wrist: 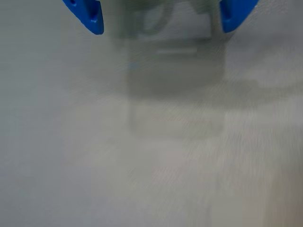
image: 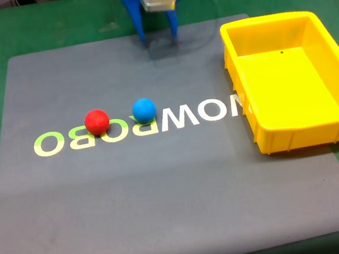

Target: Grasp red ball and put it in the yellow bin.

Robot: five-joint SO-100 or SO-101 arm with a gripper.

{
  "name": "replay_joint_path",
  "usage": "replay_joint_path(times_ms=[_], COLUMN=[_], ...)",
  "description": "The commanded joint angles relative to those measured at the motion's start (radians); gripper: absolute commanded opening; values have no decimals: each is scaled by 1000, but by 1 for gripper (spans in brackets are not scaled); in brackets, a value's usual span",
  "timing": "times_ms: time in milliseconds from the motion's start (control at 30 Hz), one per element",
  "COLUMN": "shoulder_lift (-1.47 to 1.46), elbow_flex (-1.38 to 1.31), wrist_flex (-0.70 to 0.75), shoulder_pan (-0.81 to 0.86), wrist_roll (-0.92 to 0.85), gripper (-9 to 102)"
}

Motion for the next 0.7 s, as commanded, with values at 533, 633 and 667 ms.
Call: replay_joint_path(times_ms=[533,633,667], shoulder_lift=[-1232,-1338,-1365], elbow_flex=[-943,-1000,-1015], wrist_flex=[-440,-486,-495], shoulder_pan=[273,295,298], wrist_roll=[29,31,31], gripper=[29,29,29])
